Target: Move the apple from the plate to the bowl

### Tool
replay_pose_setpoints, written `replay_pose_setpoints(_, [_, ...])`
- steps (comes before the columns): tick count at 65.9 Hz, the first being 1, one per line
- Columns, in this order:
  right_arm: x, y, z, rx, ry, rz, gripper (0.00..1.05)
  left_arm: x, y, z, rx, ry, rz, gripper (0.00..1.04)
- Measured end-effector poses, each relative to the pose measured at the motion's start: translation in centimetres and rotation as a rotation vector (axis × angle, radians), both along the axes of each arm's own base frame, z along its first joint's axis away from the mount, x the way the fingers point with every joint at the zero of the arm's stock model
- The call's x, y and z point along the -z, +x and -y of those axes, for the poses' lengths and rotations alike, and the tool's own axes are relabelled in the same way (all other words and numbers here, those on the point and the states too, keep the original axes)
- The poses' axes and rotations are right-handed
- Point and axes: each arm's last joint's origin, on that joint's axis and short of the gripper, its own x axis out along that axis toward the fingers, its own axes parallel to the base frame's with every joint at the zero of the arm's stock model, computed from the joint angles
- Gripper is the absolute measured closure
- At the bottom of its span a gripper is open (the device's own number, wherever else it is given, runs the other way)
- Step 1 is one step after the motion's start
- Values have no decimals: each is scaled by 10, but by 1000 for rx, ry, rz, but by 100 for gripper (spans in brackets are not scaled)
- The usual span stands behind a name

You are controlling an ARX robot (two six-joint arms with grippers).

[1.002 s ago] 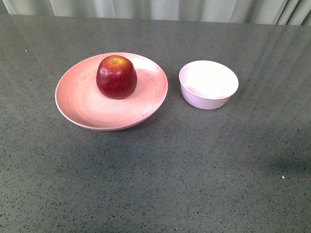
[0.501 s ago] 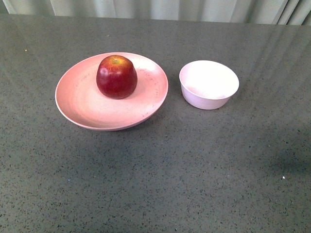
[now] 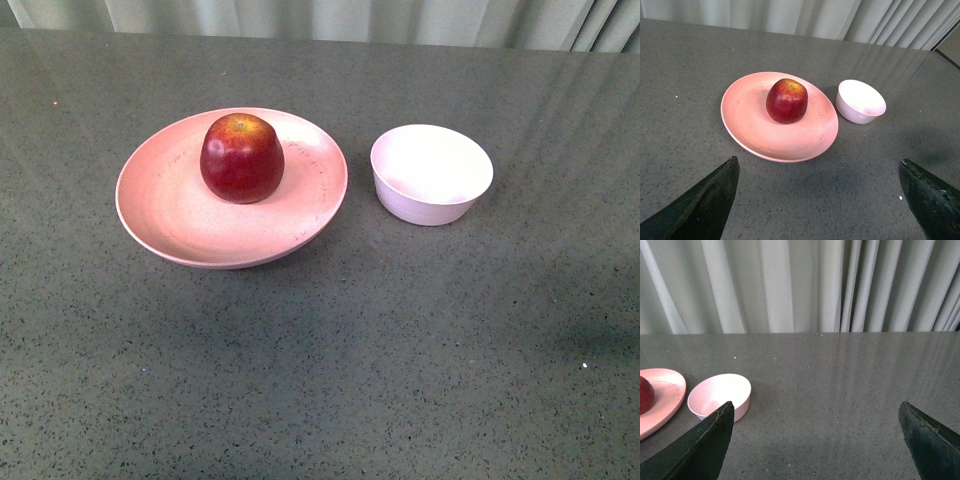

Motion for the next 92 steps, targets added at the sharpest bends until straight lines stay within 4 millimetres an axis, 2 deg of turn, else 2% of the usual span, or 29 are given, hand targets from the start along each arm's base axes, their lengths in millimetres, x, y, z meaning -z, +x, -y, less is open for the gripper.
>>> replay_pose_setpoints(5, [0, 0, 0, 1, 0, 0, 9, -2, 25, 12, 5, -6, -15, 9])
replay_pose_setpoints(20, [0, 0, 0, 1, 0, 0, 9, -2, 82, 52, 38, -13, -42, 9])
replay_pose_setpoints(28, [0, 0, 0, 1, 0, 0, 9, 11, 112, 73, 14, 16, -77, 9])
replay_pose_setpoints(40, [0, 0, 0, 1, 0, 0, 9, 31, 146, 86, -47, 58, -117, 9])
replay_pose_setpoints(54, [0, 0, 0, 1, 0, 0, 9, 51, 163, 99, -58, 103, -143, 9])
replay_pose_setpoints(92, [0, 0, 0, 1, 0, 0, 9, 78, 199, 117, -67, 185, -150, 9])
